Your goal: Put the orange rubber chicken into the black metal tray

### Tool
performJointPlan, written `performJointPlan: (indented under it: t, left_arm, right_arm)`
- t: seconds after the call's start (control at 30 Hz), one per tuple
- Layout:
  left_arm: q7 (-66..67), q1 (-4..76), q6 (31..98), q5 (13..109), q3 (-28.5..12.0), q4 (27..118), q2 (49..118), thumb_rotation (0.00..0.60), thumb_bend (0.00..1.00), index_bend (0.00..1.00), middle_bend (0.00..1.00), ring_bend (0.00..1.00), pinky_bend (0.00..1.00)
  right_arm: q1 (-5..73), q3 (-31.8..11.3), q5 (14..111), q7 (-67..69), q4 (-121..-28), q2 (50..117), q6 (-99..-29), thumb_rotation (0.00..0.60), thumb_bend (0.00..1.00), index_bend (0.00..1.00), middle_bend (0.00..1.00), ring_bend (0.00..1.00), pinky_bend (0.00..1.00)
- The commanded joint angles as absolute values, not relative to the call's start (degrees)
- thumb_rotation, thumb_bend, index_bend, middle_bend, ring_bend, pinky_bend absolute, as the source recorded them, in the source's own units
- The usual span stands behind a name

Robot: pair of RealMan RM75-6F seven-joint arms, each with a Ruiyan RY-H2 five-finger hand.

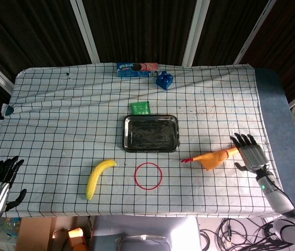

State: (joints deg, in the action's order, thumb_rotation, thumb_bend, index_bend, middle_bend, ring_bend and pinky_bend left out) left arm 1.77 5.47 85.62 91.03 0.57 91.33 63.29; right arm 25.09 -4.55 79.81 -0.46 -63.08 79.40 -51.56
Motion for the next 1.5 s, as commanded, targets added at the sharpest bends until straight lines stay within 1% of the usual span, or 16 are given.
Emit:
performJointPlan:
  t: [0.03,0.27,0.37,0.47,0.57,0.67,0.7,0.77,0.83,0.9,0.97,1.03,1.13,1.23,1.33,1.5]
  left_arm:
    - [1.8,5.5,85.5,90.8,0.5,91.3,63.3,0.6,0.35,0.0,0.0,0.0,0.06]
    - [1.9,5.6,85.3,90.4,0.3,91.4,63.3,0.6,0.35,0.0,0.0,0.0,0.06]
    - [1.9,5.5,85.5,90.5,0.3,91.5,63.3,0.6,0.35,0.0,0.0,0.0,0.06]
    - [1.8,5.3,85.8,90.6,0.3,91.5,63.3,0.6,0.35,0.0,0.0,0.0,0.06]
    - [1.6,5.2,86.0,90.8,0.4,91.5,63.2,0.6,0.34,0.0,0.0,0.0,0.06]
    - [1.4,5.3,86.1,91.1,0.4,91.4,63.2,0.6,0.35,0.0,0.0,0.0,0.06]
    - [1.3,5.3,86.1,91.2,0.5,91.4,63.1,0.6,0.35,0.0,0.0,0.0,0.06]
    - [1.2,5.3,86.1,91.3,0.5,91.3,63.1,0.6,0.35,0.0,0.0,0.0,0.06]
    - [1.2,5.2,86.2,91.4,0.5,91.3,63.1,0.6,0.35,0.0,0.0,0.0,0.06]
    - [1.1,5.2,86.3,91.4,0.5,91.3,63.1,0.6,0.35,0.0,0.0,0.0,0.06]
    - [1.1,5.2,86.3,91.5,0.5,91.3,63.1,0.6,0.35,0.0,0.0,0.0,0.06]
    - [1.1,5.2,86.4,91.5,0.5,91.3,63.1,0.6,0.34,0.0,0.0,0.0,0.06]
    - [1.5,5.3,86.0,91.1,0.5,91.3,63.2,0.6,0.35,0.0,0.0,0.0,0.06]
    - [2.0,5.3,85.8,90.8,0.4,91.6,63.2,0.6,0.34,0.0,0.0,0.0,0.06]
    - [2.1,5.2,85.9,90.9,0.5,91.7,63.2,0.6,0.35,0.0,0.0,0.0,0.06]
    - [0.7,5.5,86.4,92.9,0.9,91.1,63.2,0.6,0.35,0.0,0.0,0.0,0.06]
  right_arm:
    - [25.8,-4.2,79.5,1.0,-62.2,79.8,-50.3,0.6,0.22,0.0,0.0,0.0,0.0]
    - [26.8,-3.5,80.1,3.7,-60.6,80.6,-49.1,0.6,0.22,0.0,0.0,0.0,0.0]
    - [27.8,-3.7,80.0,5.1,-59.5,81.7,-48.0,0.6,0.22,0.06,0.0,0.0,0.0]
    - [28.5,-3.7,80.3,5.4,-58.2,83.0,-47.8,0.6,0.28,0.19,0.0,0.0,0.0]
    - [28.9,-3.8,80.4,5.6,-57.2,84.3,-48.3,0.6,0.3,0.3,0.01,0.0,0.0]
    - [28.9,-4.2,80.2,5.2,-56.1,85.7,-49.7,0.6,0.35,0.44,0.09,0.0,0.05]
    - [28.8,-4.2,80.1,4.9,-55.8,86.1,-49.9,0.6,0.36,0.5,0.13,0.01,0.07]
    - [28.7,-4.3,79.9,4.6,-55.5,86.5,-50.3,0.6,0.37,0.59,0.2,0.06,0.09]
    - [28.5,-4.2,80.2,4.5,-55.2,86.8,-51.4,0.6,0.37,0.66,0.29,0.14,0.15]
    - [28.4,-4.2,80.4,4.6,-55.1,86.9,-52.1,0.6,0.37,0.68,0.32,0.18,0.19]
    - [28.2,-4.1,80.8,4.7,-54.8,87.0,-53.0,0.6,0.37,0.72,0.38,0.25,0.26]
    - [27.9,-4.0,81.7,4.8,-54.3,87.4,-55.2,0.6,0.38,0.81,0.49,0.42,0.44]
    - [27.6,-2.7,86.5,6.4,-53.8,88.0,-61.3,0.6,0.4,0.86,0.6,0.61,0.68]
    - [27.3,-1.0,91.0,10.4,-51.4,88.9,-66.7,0.6,0.43,0.88,0.69,0.72,0.81]
    - [27.2,0.1,93.9,12.8,-49.5,89.6,-70.9,0.6,0.46,0.9,0.72,0.77,0.85]
    - [27.2,1.2,97.5,14.9,-52.1,88.1,-76.6,0.6,0.47,0.9,0.73,0.77,0.86]
